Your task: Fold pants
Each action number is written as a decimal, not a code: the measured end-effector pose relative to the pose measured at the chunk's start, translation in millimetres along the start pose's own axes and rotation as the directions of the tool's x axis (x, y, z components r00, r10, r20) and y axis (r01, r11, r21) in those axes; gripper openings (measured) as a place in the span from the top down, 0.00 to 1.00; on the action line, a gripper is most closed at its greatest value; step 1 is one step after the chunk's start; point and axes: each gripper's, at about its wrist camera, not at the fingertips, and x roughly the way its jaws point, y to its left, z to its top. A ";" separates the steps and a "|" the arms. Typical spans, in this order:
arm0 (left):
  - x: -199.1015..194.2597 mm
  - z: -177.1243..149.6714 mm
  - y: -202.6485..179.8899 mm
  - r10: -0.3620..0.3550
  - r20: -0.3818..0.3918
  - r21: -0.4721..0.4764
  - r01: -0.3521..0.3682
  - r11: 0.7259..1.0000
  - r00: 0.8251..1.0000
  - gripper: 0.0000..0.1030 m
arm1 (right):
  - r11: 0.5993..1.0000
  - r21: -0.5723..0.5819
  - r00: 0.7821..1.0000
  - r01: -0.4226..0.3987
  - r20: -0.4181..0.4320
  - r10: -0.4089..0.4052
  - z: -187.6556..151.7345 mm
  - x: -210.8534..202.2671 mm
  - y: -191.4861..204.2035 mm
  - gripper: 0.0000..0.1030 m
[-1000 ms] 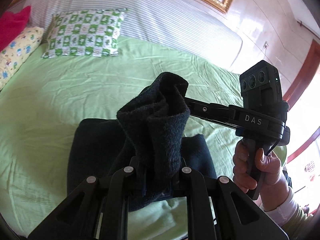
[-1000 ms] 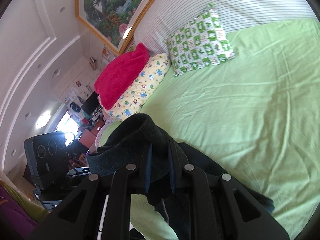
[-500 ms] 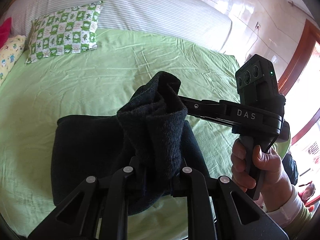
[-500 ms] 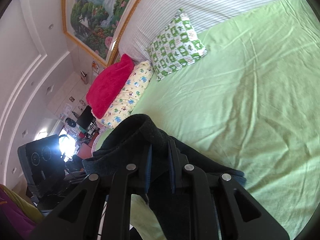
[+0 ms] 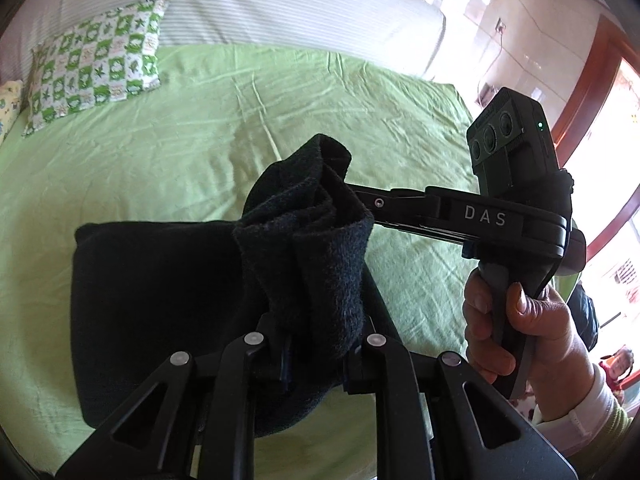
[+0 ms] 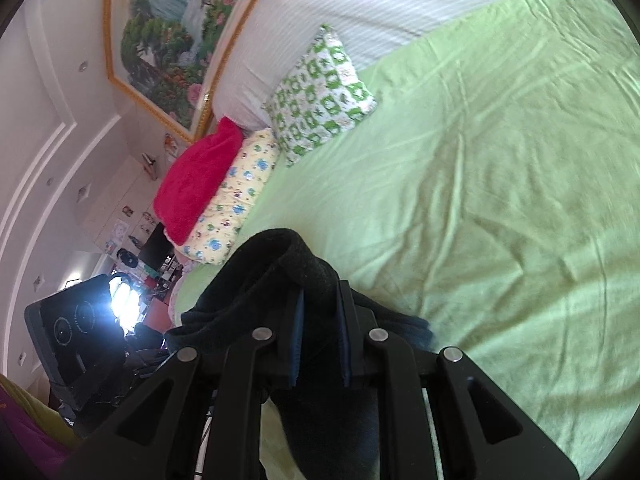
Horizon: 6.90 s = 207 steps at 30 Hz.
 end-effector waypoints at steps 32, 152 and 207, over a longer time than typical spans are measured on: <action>-28.7 -19.8 7.0 -0.150 -0.010 -0.034 0.149 0.988 0.989 0.49 | 0.939 0.087 0.939 0.333 0.061 -0.339 -29.7 -59.4 31.5 0.35; -53.7 14.8 197.9 0.083 0.098 -0.386 -0.039 0.922 0.992 0.69 | 0.996 -0.026 0.993 0.087 -0.081 -0.089 14.9 62.9 65.2 0.54; 16.1 19.6 280.0 0.285 -0.002 -0.462 -0.253 0.850 0.959 0.08 | 0.964 -0.104 0.943 0.244 -0.207 -0.261 72.1 166.1 2.7 0.21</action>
